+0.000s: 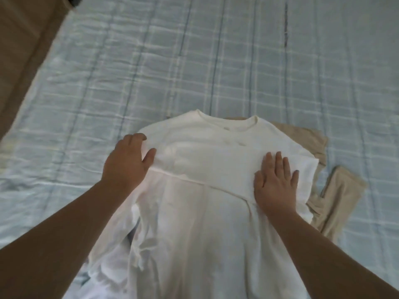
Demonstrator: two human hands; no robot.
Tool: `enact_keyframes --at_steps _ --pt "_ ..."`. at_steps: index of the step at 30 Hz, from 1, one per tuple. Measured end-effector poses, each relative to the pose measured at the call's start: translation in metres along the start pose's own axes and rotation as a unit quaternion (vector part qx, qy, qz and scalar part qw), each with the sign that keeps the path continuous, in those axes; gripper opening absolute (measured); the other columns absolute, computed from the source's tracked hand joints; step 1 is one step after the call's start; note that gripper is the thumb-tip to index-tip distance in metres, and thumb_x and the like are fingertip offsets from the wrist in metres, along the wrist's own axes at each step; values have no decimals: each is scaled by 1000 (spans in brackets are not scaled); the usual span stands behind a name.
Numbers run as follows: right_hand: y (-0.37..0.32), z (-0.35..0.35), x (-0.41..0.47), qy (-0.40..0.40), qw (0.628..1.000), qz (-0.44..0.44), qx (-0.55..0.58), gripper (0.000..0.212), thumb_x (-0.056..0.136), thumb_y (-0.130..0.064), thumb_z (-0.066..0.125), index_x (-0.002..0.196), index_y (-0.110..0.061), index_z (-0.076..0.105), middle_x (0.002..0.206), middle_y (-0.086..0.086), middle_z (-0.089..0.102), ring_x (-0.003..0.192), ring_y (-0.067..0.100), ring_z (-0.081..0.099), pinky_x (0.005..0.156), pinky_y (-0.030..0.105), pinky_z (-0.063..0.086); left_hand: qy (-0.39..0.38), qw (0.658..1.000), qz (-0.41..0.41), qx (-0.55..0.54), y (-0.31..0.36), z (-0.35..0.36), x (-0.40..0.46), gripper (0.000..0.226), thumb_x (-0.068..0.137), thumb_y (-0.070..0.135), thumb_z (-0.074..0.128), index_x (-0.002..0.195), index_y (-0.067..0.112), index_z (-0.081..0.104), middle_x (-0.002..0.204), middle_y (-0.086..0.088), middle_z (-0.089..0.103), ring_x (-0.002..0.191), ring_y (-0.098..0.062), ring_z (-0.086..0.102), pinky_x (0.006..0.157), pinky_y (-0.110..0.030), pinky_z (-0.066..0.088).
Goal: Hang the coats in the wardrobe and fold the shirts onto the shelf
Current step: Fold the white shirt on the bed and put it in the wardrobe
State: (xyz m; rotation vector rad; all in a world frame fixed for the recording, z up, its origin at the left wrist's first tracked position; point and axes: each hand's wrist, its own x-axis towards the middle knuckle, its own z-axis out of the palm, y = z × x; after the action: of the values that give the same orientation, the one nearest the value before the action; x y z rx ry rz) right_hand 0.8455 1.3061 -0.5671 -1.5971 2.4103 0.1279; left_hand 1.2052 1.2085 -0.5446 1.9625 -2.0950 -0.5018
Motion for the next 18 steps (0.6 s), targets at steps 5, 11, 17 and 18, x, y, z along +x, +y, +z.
enact_keyframes --at_steps 5,11,17,18 --pt "-112 -13 -38 65 979 -165 105 59 98 -37 27 155 -18 27 164 4 18 152 21 9 123 50 7 -51 997 -54 -15 -65 -22 -48 45 86 21 63 128 12 51 120 -14 53 108 -35 55 89 -51 50" --pt "-239 7 -93 1 927 -365 87 60 95 -27 39 153 -17 30 162 6 24 151 25 15 123 48 13 -148 958 -188 -160 -122 -41 -107 34 88 18 66 120 17 54 106 -3 61 94 -22 61 76 -29 47" --pt "-287 27 -126 -88 829 -552 32 76 73 -4 54 146 -20 42 155 3 39 148 25 24 121 46 18 -229 830 -341 -377 -142 -53 -162 13 88 7 62 95 19 61 96 -6 66 83 -20 67 60 -32 56" --pt "-290 30 -129 -110 809 -577 16 78 69 -3 55 144 -22 45 152 1 42 147 24 27 121 47 19 -242 824 -341 -383 -143 -55 -168 11 90 8 61 94 18 60 94 -7 66 81 -20 68 61 -33 57"
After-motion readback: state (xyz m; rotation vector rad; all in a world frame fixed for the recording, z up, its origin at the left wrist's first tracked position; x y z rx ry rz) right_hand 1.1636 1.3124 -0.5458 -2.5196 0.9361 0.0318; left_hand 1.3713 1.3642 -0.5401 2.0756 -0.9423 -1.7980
